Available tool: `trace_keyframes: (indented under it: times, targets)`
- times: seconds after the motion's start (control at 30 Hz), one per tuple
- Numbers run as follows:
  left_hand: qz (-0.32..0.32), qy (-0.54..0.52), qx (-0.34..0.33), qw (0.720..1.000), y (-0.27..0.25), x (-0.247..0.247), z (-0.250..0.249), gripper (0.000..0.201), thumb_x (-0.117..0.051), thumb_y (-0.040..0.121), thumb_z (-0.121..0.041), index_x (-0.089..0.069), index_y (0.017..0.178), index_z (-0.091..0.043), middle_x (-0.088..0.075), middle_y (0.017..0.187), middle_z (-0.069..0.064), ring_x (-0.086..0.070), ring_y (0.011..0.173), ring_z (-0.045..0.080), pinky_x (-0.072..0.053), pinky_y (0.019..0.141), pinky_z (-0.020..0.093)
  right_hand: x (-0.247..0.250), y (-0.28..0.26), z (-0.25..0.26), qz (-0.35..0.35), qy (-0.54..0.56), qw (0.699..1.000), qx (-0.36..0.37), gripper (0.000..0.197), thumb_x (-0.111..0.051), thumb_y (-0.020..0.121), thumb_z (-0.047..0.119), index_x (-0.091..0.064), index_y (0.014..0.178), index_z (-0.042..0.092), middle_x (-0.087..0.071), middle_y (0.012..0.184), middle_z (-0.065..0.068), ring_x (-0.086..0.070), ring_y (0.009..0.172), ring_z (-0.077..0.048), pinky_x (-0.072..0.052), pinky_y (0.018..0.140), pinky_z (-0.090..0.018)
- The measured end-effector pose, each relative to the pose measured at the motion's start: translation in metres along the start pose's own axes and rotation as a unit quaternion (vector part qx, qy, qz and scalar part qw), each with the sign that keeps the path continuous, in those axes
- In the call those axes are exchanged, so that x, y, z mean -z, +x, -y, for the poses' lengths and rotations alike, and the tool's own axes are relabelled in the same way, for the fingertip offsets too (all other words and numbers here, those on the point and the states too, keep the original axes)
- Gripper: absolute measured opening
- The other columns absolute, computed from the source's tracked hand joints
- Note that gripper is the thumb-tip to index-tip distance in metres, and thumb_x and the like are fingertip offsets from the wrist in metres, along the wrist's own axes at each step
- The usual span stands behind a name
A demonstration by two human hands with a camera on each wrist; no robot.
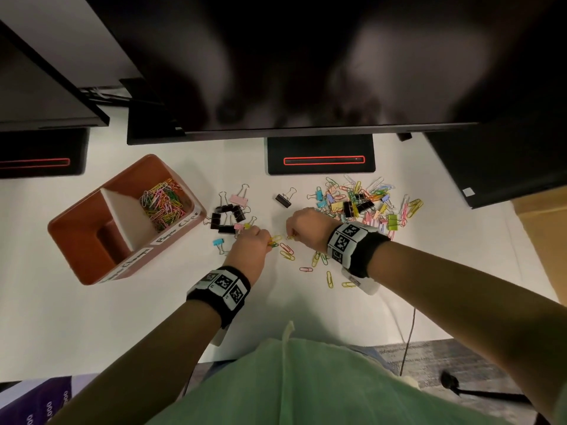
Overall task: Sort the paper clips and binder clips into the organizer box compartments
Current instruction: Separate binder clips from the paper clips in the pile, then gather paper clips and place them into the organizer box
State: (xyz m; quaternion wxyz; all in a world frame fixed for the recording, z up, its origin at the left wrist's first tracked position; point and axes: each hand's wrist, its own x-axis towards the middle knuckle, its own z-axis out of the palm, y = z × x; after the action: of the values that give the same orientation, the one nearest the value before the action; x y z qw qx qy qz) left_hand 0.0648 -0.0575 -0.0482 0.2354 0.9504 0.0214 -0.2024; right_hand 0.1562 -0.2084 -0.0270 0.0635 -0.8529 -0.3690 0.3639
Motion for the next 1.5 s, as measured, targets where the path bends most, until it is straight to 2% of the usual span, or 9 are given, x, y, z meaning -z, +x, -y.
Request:
trace_keyframes:
  times: [0.47,0.6,0.73,0.83,0.93,1.1,1.3,1.4,1.5]
  targets:
    - [-0.049,-0.14,0.013,0.989,-0.029,0.036,0.011,0.019,-0.058,0.088,-0.013,-0.06,0.101,-0.001,-0.057,0.103,0.017,-0.055,0.091,0.027,-0.041,0.08,0.028,0.009,-0.001,0.017,-0.045,0.089,0.995,-0.004,0.016,-0.058,0.084,0.008,-0.069,0.095,0.009,-0.069,0.1,-0.006,-0.061,0.091,-0.02,-0.042,0.075,-0.021]
    - [-0.113,-0.168,0.013,0.979,-0.052,0.076,0.027,0.013,-0.061,0.086,-0.015,-0.062,0.096,-0.006,-0.058,0.085,0.004,-0.05,0.073,0.014,-0.036,0.062,0.016,0.025,0.0,0.037,-0.094,0.125,0.988,0.018,0.014,-0.06,0.084,0.008,-0.07,0.094,0.009,-0.07,0.093,-0.003,-0.054,0.076,-0.007,-0.04,0.072,-0.013]
    - [-0.165,-0.189,0.052,0.967,-0.072,0.12,0.059,0.012,-0.064,0.084,-0.016,-0.055,0.076,-0.014,-0.053,0.065,-0.006,-0.048,0.059,0.009,-0.037,0.058,0.024,0.055,0.012,0.076,-0.153,0.205,0.965,0.055,0.009,-0.066,0.082,0.009,-0.071,0.089,0.009,-0.067,0.085,0.001,-0.054,0.071,-0.003,-0.037,0.065,0.002]
    - [-0.2,-0.193,0.101,0.955,-0.079,0.146,0.087,0.009,-0.065,0.084,-0.018,-0.061,0.081,-0.01,-0.064,0.071,-0.001,-0.058,0.063,0.011,-0.048,0.063,0.024,0.078,0.033,0.112,-0.186,0.247,0.946,0.093,0.006,-0.068,0.08,0.007,-0.071,0.084,0.01,-0.066,0.081,0.006,-0.056,0.068,-0.001,-0.043,0.065,0.002]
    - [-0.209,-0.18,0.134,0.952,-0.078,0.161,0.104,0.007,-0.067,0.082,-0.019,-0.06,0.081,-0.016,-0.06,0.07,-0.011,-0.054,0.063,0.0,-0.038,0.06,0.012,0.091,0.06,0.149,-0.221,0.266,0.932,0.105,0.005,-0.069,0.079,0.009,-0.07,0.083,0.012,-0.062,0.078,0.011,-0.054,0.066,0.003,-0.045,0.067,-0.004]
    - [-0.174,-0.187,0.186,0.949,-0.074,0.165,0.113,0.04,-0.068,0.081,-0.017,-0.056,0.119,-0.007,-0.059,0.101,-0.001,-0.055,0.096,0.015,-0.04,0.089,0.024,0.086,0.094,0.192,-0.202,0.236,0.947,0.087,0.036,-0.069,0.081,0.017,-0.061,0.115,0.011,-0.066,0.11,-0.006,-0.063,0.097,-0.017,-0.049,0.09,-0.026]
    - [-0.239,-0.171,0.038,0.955,-0.082,0.156,0.09,0.035,-0.065,0.084,-0.016,-0.058,0.118,-0.015,-0.055,0.114,-0.002,-0.059,0.093,0.007,-0.046,0.085,0.019,0.056,0.05,0.15,-0.25,0.229,0.934,0.109,0.024,-0.059,0.087,0.015,-0.062,0.111,0.013,-0.063,0.107,-0.005,-0.057,0.078,-0.009,-0.047,0.078,-0.02]
    - [-0.169,-0.188,-0.031,0.967,-0.07,0.131,0.064,0.031,-0.067,0.082,-0.017,-0.06,0.112,-0.018,-0.055,0.103,-0.006,-0.057,0.082,-0.002,-0.046,0.071,0.005,0.03,0.01,0.096,-0.234,0.193,0.951,0.06,0.021,-0.059,0.086,0.011,-0.064,0.107,0.012,-0.064,0.097,-0.005,-0.05,0.064,-0.007,-0.045,0.073,-0.023]
    - [-0.08,-0.184,-0.068,0.977,-0.05,0.099,0.036,0.031,-0.068,0.081,-0.016,-0.061,0.111,-0.019,-0.057,0.101,-0.004,-0.059,0.079,0.005,-0.052,0.068,0.017,0.006,-0.032,0.039,-0.18,0.145,0.972,-0.038,0.024,-0.058,0.088,0.013,-0.062,0.111,0.016,-0.063,0.102,-0.004,-0.051,0.074,-0.009,-0.052,0.082,-0.034]
